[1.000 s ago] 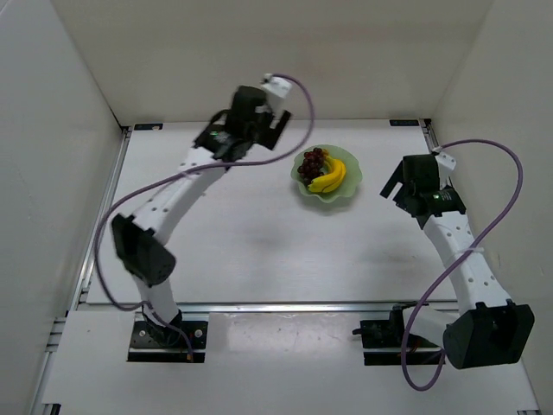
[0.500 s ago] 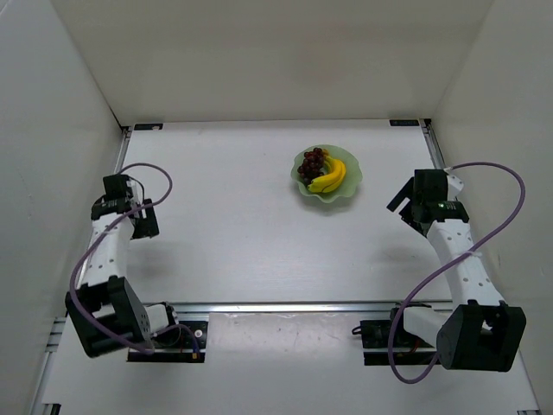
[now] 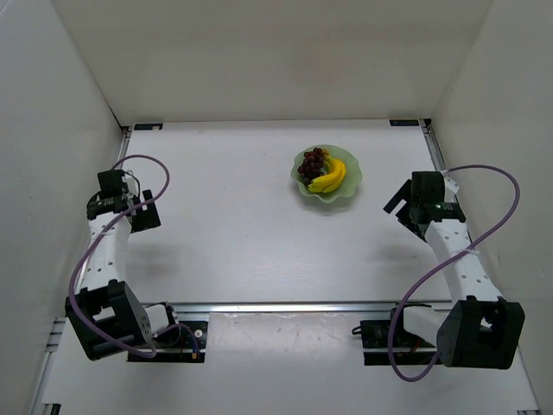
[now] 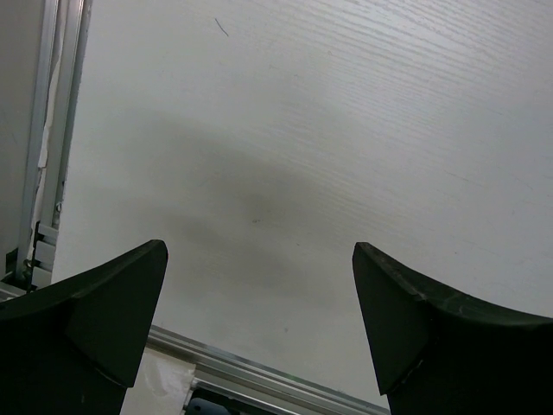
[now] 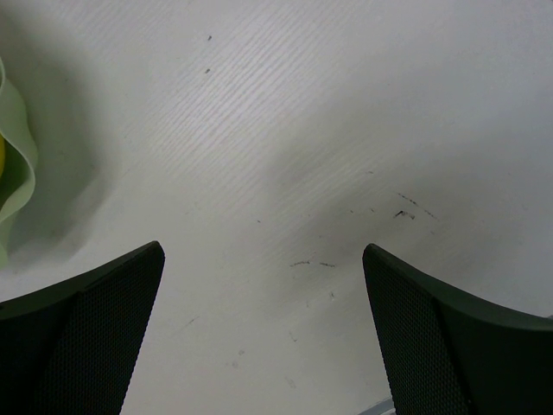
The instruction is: Place and organize the fake fruits in the fruit bowl
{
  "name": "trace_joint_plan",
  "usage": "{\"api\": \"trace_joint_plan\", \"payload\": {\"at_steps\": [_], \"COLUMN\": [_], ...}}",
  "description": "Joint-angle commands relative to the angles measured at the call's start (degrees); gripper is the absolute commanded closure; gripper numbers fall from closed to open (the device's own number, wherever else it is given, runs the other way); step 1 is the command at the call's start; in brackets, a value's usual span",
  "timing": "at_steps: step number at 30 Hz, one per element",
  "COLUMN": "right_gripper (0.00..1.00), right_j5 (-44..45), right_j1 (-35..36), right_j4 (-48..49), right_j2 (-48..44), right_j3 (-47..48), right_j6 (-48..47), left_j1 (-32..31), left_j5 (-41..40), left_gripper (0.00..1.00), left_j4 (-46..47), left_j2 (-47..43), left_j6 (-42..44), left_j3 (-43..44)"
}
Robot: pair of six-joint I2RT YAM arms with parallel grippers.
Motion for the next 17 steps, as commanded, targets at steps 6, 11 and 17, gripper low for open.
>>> {"api": "trace_joint_plan", "payload": {"at_steps": [6, 11, 17], "right_gripper": [0.00, 0.00, 0.00], "right_j5": [0.59, 0.59, 0.06], "right_j1": [-0.27, -0.27, -0.27], "right_j4": [1.42, 1.95, 1.95], "right_j2": [-1.60, -1.60, -1.60], "right_j3": [-2.40, -2.40, -2.93], "right_j6": [0.64, 0.64, 0.64], "left_j1": [0.23, 0.76, 0.76], "left_j5": [1.73, 1.73, 3.05], "left_gripper": [0.00, 0.00, 0.00], "left_j4": [-0.12, -0.12, -0.12], "left_j2": [-0.19, -0.19, -0.72], "left_j6": [-0.76, -0.76, -0.23], "left_j3": [2.37, 1.84, 1.31]}}
